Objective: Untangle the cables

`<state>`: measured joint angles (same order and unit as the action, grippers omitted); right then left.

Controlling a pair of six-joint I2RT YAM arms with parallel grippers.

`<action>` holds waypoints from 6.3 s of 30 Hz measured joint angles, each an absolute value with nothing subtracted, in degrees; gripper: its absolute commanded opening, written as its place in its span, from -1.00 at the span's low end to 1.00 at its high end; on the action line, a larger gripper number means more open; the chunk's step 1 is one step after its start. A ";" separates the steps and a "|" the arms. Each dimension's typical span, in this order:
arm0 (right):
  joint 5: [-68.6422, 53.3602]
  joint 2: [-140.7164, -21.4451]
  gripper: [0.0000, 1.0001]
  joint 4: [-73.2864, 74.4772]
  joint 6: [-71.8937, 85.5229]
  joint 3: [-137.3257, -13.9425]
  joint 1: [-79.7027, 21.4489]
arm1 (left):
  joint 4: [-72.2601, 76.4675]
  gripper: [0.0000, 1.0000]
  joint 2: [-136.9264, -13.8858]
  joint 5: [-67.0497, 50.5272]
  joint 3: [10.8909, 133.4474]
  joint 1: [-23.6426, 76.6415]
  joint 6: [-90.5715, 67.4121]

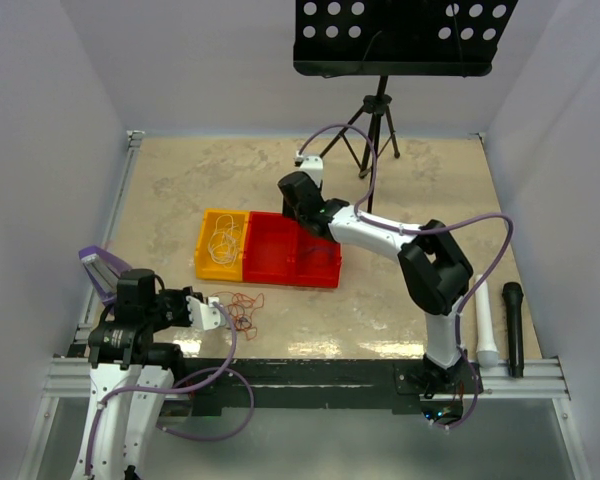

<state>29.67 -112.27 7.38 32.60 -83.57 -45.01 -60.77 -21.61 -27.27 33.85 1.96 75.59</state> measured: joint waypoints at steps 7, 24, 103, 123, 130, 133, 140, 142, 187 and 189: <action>31.53 -112.27 -0.19 8.27 32.84 -83.55 -45.78 | -60.77 -1.00 -21.61 -27.24 33.85 1.98 75.59; 32.18 -112.25 -0.21 8.38 34.85 -82.81 -46.24 | -60.82 -1.00 -21.61 -27.27 33.85 1.96 75.59; 28.97 -106.45 -0.65 -0.21 37.50 -62.35 -41.34 | -57.67 -1.00 -21.34 -31.40 37.04 2.35 68.18; 18.04 -75.70 0.40 1.61 27.88 -57.52 -44.31 | -52.29 -1.00 -23.40 -43.18 47.27 2.39 56.80; 14.15 -67.96 0.39 -5.39 22.33 -49.32 -57.84 | -50.98 -1.00 -23.40 -46.61 54.00 2.39 50.98; 13.41 -68.27 0.40 -7.77 21.50 -46.54 -60.05 | -49.41 -1.00 -23.40 -49.01 58.35 2.39 48.14; 12.25 -70.59 0.41 -12.49 20.05 -45.71 -64.40 | -47.22 -1.00 -23.00 -53.98 63.02 2.39 44.31; 11.75 -71.26 0.42 -13.78 19.57 -45.91 -65.89 | -47.33 -1.00 -22.90 -54.41 63.02 2.39 44.05; 25.02 -69.56 0.23 -20.53 27.70 -36.80 -76.12 | -45.32 -1.00 -25.91 -44.56 61.47 2.35 27.97; 25.45 -67.96 0.21 -20.62 27.59 -36.29 -77.10 | -45.54 -1.00 -28.27 -41.71 61.47 2.33 25.43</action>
<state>25.45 -67.96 -20.62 27.59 -36.29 -77.10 -45.54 -28.27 -41.71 61.47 2.33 25.43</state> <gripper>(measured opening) 0.617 0.028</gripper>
